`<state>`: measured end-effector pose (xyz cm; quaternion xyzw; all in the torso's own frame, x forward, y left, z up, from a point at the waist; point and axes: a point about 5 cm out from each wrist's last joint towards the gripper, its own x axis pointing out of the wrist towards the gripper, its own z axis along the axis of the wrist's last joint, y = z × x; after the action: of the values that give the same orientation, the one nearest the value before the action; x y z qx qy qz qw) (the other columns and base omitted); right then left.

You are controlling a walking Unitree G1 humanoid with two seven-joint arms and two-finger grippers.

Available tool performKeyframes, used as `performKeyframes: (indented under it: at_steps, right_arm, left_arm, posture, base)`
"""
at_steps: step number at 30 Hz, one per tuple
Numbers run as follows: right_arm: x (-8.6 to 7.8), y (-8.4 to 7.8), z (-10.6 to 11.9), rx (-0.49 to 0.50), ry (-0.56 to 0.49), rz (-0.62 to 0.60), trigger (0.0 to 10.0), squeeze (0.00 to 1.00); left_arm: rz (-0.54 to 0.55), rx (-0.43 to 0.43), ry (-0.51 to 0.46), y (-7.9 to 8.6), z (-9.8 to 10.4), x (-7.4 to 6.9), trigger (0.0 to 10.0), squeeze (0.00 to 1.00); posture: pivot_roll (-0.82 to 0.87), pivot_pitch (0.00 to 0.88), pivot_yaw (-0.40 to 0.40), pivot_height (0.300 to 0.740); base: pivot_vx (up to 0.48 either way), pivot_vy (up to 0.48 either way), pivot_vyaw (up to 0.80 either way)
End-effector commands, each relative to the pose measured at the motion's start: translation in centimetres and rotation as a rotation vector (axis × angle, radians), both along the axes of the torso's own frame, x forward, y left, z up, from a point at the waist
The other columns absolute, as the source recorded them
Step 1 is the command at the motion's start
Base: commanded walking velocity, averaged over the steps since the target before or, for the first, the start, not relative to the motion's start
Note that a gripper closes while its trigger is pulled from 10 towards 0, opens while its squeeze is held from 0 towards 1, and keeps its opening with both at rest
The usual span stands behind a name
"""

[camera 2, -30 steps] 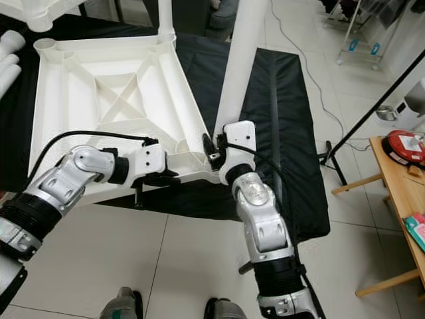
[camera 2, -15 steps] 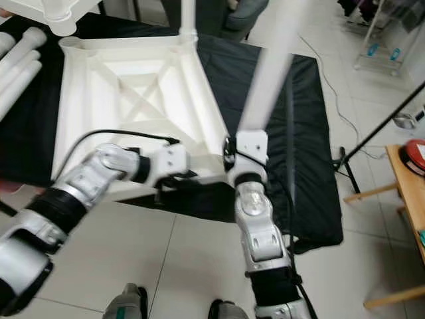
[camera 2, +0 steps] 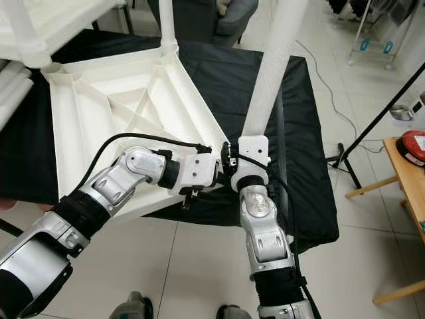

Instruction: Building children table

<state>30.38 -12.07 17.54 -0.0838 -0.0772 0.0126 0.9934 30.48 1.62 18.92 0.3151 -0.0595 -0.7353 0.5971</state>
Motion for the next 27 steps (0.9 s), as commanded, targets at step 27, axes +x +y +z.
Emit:
performKeyframes:
  at_steps: [27]
  right_arm:
    - [0.02,0.28,-0.3,0.004,0.017,0.011,10.0,0.0]
  left_arm:
    - [-0.041,0.029,0.006,-0.15,-0.49,-0.39,10.0,1.0]
  posture:
    - [0.16,0.182,-0.059,0.74]
  base:
    - [0.0,0.0,0.0]
